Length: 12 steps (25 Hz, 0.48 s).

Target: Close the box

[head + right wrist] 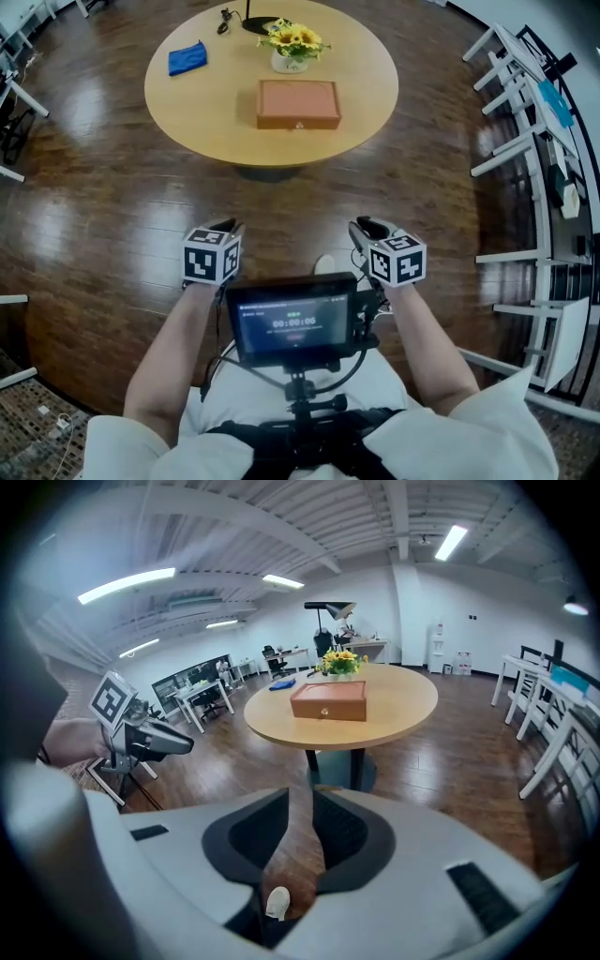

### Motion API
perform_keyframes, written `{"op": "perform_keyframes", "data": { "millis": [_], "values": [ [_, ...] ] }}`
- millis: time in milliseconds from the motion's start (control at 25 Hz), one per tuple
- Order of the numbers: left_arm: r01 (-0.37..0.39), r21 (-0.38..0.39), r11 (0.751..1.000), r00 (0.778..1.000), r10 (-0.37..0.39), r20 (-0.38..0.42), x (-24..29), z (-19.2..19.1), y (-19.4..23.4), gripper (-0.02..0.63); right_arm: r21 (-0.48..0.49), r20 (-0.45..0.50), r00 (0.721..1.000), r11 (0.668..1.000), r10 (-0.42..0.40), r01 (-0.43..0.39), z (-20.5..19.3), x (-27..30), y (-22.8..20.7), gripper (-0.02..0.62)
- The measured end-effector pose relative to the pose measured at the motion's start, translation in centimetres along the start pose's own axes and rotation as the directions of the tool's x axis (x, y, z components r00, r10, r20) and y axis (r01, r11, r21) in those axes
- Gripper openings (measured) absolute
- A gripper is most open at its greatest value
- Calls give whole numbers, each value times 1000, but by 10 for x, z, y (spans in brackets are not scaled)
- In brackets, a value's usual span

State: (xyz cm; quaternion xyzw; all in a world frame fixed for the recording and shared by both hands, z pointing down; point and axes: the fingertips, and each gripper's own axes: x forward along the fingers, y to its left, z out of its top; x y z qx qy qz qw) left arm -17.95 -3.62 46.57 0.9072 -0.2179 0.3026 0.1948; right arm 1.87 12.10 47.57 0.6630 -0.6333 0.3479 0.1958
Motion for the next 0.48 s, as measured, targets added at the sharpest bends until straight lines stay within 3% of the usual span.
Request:
{"op": "perform_keyframes", "data": {
  "millis": [480],
  "values": [
    [9, -9, 1000, 1000, -9, -15, -7, -22, -4, 74, -28, 1, 1000, 1000, -4, 4, -8, -8, 16, 84]
  ]
}}
